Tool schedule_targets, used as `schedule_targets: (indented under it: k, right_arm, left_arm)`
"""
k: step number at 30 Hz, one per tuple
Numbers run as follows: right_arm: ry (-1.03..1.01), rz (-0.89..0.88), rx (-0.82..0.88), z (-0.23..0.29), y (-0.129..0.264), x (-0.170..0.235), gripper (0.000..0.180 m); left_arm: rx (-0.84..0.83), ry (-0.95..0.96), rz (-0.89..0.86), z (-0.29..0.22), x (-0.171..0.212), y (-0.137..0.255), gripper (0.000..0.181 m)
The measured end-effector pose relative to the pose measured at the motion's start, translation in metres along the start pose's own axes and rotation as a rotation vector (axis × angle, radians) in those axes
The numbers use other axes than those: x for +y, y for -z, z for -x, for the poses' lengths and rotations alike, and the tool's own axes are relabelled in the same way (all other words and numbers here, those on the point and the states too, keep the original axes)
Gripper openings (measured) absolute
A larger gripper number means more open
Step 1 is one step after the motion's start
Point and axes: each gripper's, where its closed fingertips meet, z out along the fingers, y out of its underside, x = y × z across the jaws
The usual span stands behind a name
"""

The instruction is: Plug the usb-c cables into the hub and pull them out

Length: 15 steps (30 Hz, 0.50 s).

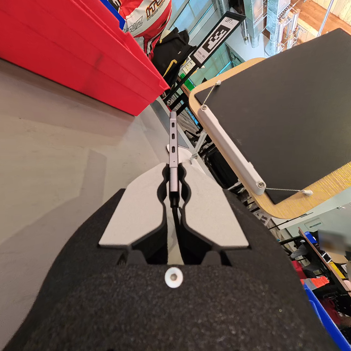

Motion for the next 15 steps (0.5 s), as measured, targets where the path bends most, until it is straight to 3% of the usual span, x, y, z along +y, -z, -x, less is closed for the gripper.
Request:
schedule_targets:
  k: [7, 10, 15]
  right_arm:
    - [0.186, 0.066, 0.021, 0.010, -0.003, 0.000, 0.009]
    - [0.273, 0.082, 0.045, 0.010, -0.002, -0.006, 0.009]
    - [0.366, 0.074, 0.041, 0.018, 0.001, -0.016, 0.009]
  left_arm:
    - [-0.177, -0.243, -0.038, 0.060, -0.105, 0.049, 0.001]
    - [-0.088, -0.243, -0.031, 0.053, -0.134, 0.033, 0.001]
    - [-0.020, -0.192, 0.037, 0.044, -0.141, -0.012, 0.002]
